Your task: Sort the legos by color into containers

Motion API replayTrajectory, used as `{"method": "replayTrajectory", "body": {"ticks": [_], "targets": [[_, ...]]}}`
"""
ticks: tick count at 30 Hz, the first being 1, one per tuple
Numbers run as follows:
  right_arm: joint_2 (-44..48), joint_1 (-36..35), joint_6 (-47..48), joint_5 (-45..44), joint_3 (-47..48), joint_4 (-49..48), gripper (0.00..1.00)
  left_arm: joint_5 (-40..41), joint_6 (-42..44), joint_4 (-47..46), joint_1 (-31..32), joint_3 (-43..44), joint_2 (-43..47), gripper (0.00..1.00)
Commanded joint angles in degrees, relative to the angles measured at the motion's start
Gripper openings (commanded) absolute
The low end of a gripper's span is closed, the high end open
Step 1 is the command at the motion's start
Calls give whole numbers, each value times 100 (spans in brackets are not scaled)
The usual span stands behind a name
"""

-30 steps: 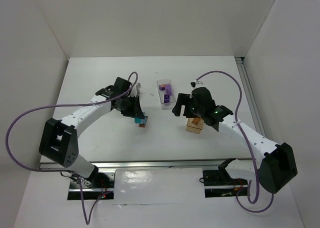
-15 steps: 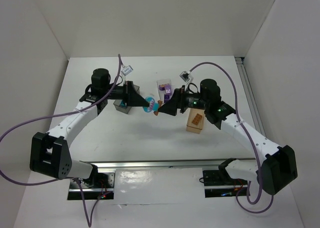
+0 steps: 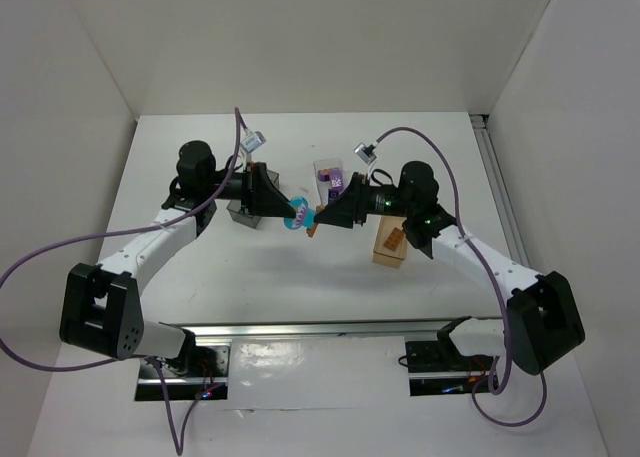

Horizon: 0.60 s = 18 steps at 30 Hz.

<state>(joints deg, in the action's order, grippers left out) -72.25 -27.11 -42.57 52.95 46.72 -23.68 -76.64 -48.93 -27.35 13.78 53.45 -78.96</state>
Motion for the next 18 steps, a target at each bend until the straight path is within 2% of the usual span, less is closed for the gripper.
{"method": "replayTrajectory", "body": {"ticks": [1, 2, 3, 5, 6, 7, 10, 18], "targets": [[-35, 22, -577, 427, -128, -1183, 59, -246, -125, -525, -33, 78, 100, 0], [-35, 22, -577, 427, -128, -1183, 55, -246, -126, -578, -33, 78, 100, 0], [-35, 22, -577, 427, -189, -1183, 47, -246, -187, -639, -33, 78, 100, 0], [-35, 22, -577, 427, -189, -1183, 36, -246, -258, -745, -33, 78, 47, 0], [35, 22, -577, 375, -189, -1183, 29, -246, -258, -745, -33, 26, 47, 0], [96, 22, -429, 270, -189, -1087, 18, -246, -258, -745, -33, 25, 47, 0], [307, 136, -34, -117, -128, -384, 6, -193, -205, -666, -138, 25, 47, 0], [818, 549, 512, -698, -180, 1022, 1, -141, -152, -464, -604, -28, 47, 0]]}}
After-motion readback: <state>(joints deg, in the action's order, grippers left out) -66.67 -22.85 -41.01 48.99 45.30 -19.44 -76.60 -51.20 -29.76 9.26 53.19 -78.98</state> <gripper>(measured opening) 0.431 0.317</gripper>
